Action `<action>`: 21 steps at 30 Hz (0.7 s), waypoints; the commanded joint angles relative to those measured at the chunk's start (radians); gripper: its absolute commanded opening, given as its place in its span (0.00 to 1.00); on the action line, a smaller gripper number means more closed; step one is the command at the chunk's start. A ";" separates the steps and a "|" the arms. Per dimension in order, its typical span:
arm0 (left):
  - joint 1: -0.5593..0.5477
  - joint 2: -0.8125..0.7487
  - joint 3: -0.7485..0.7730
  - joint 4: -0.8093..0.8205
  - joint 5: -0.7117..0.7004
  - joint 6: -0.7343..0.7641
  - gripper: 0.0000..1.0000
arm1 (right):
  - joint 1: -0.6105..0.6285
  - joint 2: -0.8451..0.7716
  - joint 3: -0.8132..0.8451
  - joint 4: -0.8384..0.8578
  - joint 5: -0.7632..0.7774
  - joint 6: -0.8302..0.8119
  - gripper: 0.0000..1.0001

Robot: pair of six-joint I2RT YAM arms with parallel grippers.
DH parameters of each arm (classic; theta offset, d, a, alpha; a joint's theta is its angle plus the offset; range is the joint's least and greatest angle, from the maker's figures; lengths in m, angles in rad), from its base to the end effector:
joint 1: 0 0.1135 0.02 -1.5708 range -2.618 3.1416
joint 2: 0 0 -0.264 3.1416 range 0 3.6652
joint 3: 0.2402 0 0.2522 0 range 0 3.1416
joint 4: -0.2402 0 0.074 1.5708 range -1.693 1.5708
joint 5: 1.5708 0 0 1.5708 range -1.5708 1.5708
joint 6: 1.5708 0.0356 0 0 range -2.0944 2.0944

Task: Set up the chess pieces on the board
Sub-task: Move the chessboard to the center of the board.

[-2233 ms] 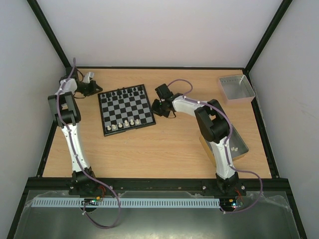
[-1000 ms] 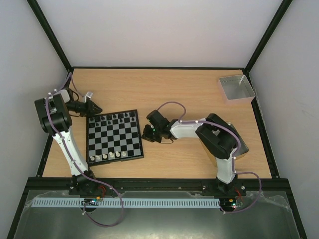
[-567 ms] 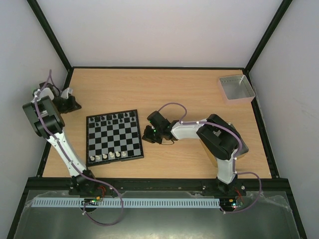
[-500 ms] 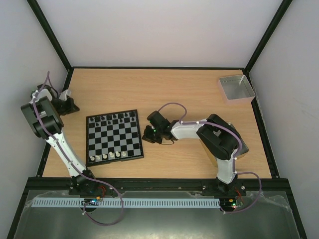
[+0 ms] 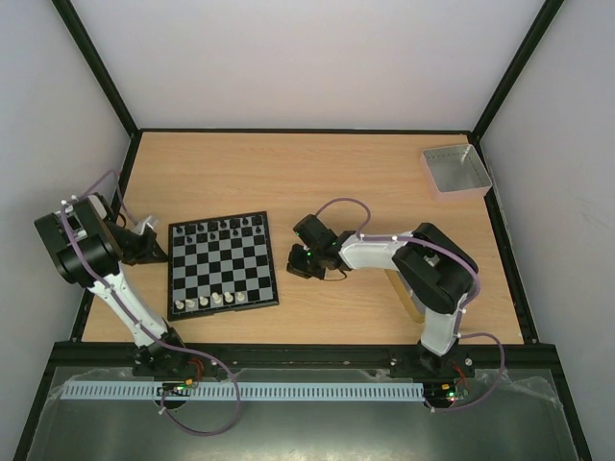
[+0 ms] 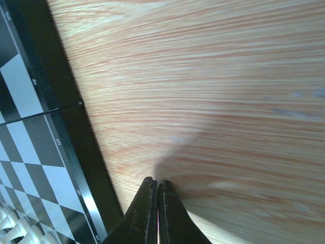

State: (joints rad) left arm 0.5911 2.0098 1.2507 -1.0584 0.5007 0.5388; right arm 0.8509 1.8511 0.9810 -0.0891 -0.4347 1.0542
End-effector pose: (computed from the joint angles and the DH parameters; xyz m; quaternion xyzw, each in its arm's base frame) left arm 0.2798 0.1672 0.1254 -0.0556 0.9603 -0.2715 0.0309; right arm 0.2247 0.2790 0.1316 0.0299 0.9330 0.3587 0.0028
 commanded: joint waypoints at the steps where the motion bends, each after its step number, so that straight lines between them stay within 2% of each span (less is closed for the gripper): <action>1: -0.019 -0.059 -0.051 -0.116 0.019 0.081 0.02 | -0.023 -0.007 -0.071 -0.185 0.069 -0.027 0.02; 7: -0.096 -0.118 -0.103 -0.139 0.036 0.084 0.02 | -0.045 -0.064 -0.103 -0.204 0.084 -0.039 0.02; 11: -0.172 -0.128 -0.107 -0.097 0.042 0.041 0.02 | -0.060 -0.099 -0.105 -0.234 0.100 -0.056 0.02; 21: -0.282 -0.065 -0.005 -0.027 0.056 -0.058 0.02 | -0.066 -0.172 -0.129 -0.299 0.135 -0.059 0.02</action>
State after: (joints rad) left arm 0.3256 1.9148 1.1912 -1.1053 0.5301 0.5228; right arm 0.7891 1.7100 0.8917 -0.2653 -0.3592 1.0050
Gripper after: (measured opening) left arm 0.022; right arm 0.023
